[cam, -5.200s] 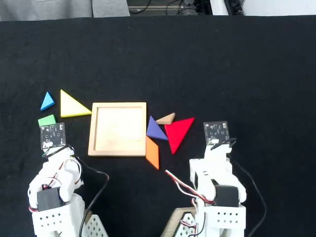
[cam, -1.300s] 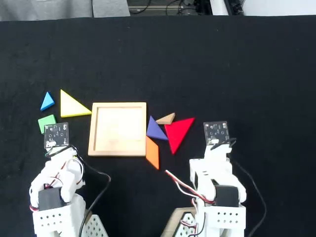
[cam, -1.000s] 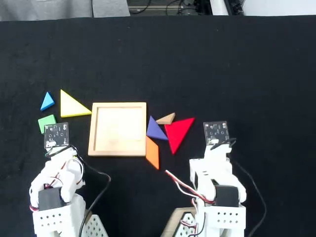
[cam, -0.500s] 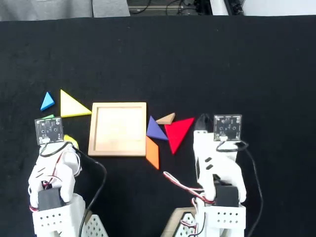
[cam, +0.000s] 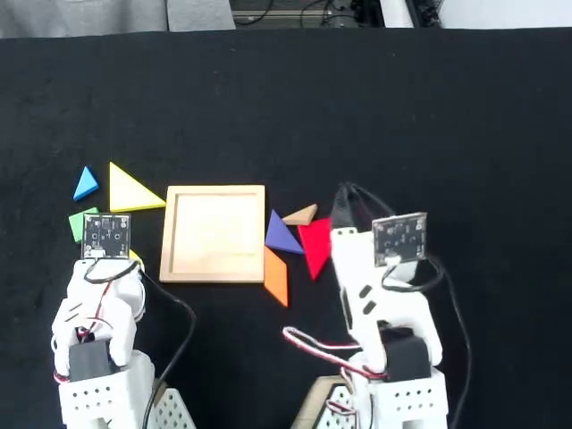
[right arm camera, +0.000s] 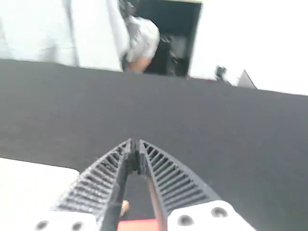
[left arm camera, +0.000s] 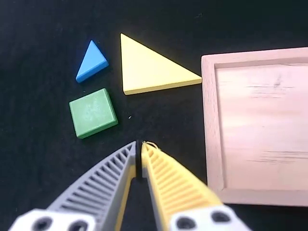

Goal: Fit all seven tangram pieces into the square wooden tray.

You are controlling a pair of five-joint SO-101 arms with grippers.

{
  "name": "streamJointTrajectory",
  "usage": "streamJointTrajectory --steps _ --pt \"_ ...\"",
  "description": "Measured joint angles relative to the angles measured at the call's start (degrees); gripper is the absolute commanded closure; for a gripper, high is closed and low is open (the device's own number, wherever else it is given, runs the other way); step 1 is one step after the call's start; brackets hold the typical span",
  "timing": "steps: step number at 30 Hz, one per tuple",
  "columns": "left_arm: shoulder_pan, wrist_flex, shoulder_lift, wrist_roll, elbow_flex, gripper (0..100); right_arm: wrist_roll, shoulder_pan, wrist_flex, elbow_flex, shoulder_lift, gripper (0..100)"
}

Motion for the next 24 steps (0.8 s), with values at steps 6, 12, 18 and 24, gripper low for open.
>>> streamJointTrajectory --steps 6,12,18,24 --pt "0.00 0.00 0.00 1.14 0.00 97 0.00 -1.67 -0.35 -5.10 5.10 98.4" --pt "0.00 0.00 0.00 1.23 0.00 97 0.00 -1.67 -0.18 -15.56 20.84 98.6" --pt "0.00 0.00 0.00 1.23 0.00 97 0.00 -1.67 6.07 -27.78 41.58 98.6" --pt "0.00 0.00 0.00 1.23 0.00 97 0.00 -1.67 12.04 -35.60 59.43 98.3"
